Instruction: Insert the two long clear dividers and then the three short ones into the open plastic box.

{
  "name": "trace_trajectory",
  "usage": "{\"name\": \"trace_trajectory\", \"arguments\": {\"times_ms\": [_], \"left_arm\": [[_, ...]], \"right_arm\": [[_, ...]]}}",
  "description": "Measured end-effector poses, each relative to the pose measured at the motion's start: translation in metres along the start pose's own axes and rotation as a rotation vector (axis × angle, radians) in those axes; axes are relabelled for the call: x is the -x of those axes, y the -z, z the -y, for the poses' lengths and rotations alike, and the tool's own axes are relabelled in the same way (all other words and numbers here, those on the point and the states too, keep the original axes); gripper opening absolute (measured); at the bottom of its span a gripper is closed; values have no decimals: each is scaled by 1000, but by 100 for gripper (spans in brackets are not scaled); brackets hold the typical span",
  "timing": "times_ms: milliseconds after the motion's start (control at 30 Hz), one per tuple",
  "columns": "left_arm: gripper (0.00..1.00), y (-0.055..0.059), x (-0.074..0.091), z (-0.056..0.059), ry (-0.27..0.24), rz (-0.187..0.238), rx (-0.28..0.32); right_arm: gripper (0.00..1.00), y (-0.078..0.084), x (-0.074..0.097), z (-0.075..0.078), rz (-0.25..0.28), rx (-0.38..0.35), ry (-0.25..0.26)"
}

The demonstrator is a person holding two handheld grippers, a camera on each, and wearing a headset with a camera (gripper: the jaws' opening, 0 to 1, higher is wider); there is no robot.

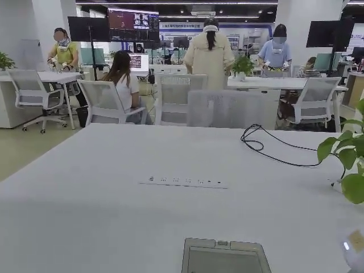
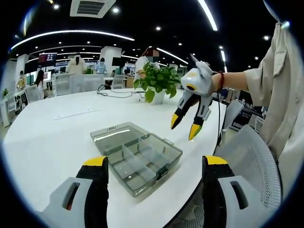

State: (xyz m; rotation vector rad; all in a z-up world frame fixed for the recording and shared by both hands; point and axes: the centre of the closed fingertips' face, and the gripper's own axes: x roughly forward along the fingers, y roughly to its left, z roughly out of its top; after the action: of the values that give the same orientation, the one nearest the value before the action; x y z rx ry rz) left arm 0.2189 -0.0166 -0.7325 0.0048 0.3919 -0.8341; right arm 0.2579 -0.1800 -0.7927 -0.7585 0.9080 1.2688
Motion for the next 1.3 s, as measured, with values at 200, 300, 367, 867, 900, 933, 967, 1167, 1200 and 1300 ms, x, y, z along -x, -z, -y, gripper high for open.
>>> {"name": "trace_trajectory", "arguments": {"times_ms": [200,300,367,867,900,933,967,1167,1200,1300], "left_arm": [[82,0,0,0,-4,-2,2],[82,1,0,0,-6,-6,4],[81,2,0,0,-8,-10,4],[79,3,1,-1,-17,-17,13],[79,3,1,0,-16,-18,14],[79,3,0,0,-16,-19,14],[79,3,0,0,-15,-19,13],[78,3,0,0,-17,-24,12],[78,3,0,0,-17,-25,12],[78,3,1,0,-19,-25,13]], "right_arm": [[44,27,6,3,-35,-15,13],[44,40,9,3,-54,-15,16],[44,49,10,4,-66,-10,16],[44,115,12,10,-184,28,29],[44,121,11,11,-197,36,29],[44,127,11,12,-217,41,27],[44,130,11,12,-229,47,28],[44,148,6,15,-298,102,22],[43,149,5,15,-298,103,21],[43,146,5,16,-287,98,14]]}}
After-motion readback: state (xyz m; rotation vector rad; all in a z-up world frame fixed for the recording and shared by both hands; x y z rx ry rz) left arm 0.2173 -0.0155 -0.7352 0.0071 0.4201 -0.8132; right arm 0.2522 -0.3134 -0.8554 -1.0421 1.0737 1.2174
